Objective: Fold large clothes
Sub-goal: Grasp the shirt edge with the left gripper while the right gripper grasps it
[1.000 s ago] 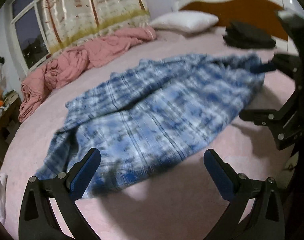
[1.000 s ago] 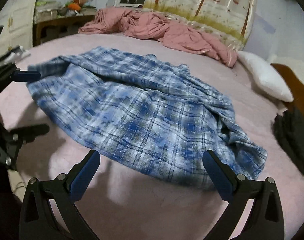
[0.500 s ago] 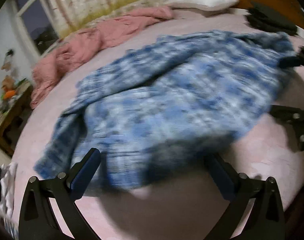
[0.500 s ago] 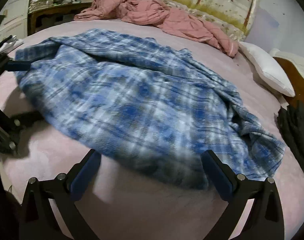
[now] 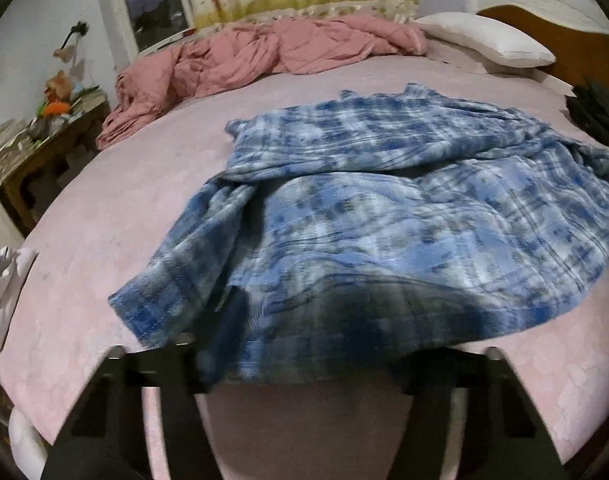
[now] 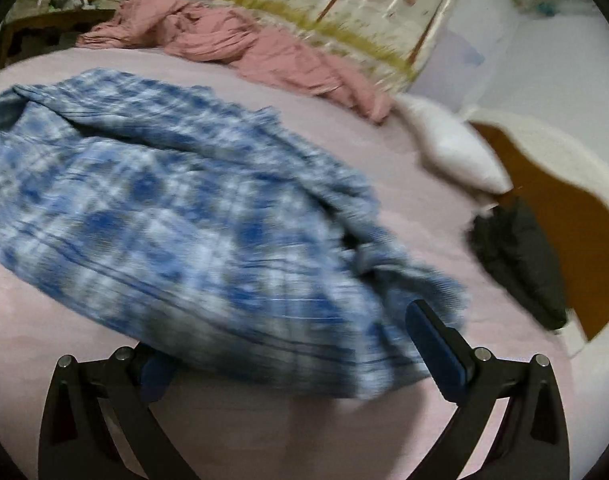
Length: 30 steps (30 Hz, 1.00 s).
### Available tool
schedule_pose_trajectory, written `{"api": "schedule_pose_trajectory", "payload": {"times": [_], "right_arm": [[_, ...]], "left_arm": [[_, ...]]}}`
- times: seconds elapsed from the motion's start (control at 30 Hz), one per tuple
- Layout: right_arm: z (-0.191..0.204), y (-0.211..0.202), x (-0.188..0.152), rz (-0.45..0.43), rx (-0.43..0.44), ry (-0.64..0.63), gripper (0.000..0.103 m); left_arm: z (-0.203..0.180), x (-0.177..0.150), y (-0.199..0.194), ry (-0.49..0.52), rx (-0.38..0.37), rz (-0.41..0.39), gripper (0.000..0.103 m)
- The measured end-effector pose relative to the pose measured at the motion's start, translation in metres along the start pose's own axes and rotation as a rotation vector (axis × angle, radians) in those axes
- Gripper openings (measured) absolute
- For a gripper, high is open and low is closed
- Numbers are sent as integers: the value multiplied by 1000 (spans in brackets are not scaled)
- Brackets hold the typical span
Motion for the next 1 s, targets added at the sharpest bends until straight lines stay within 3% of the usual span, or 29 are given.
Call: {"api": "schedule_pose_trajectory", "payload": {"times": [0.1, 0.17, 0.23, 0.4, 0.57, 0.83, 0.93, 1.0], "right_arm": [[-4, -3, 1, -25, -6, -11, 63], [-4, -1, -2, -5, 13, -14, 11], [-5, 2, -3, 17, 21, 9, 7], [-16, -28, 11, -88, 80, 91, 5], [-30, -75, 15, -157, 109, 113, 5], [-48, -111, 1, -118, 139, 129, 5], [-46, -110, 18, -142, 115, 106, 5], [-47, -101, 42, -136, 105, 101, 5]], "left_arm": [[-12, 0, -1, 45, 20, -7, 29], [-12, -1, -2, 61, 110, -3, 16], [-10, 1, -5, 63, 152, -17, 6], [4, 13, -47, -17, 166, -134, 4], [16, 9, -94, -88, 245, -238, 4], [7, -7, -125, -41, 166, -194, 4], [9, 11, -123, -11, 211, -191, 4], [15, 35, -113, 11, 202, -175, 5]]}}
Point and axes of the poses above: each gripper's, at about its wrist camera, not at the fingertips, and y roughly the way its jaws point, z to its left, x to its top, the point moved 7 cm from there along y, roughly the way its jaws point, and after that the axes turned 11 degrees about y, right-handed, at the moved point
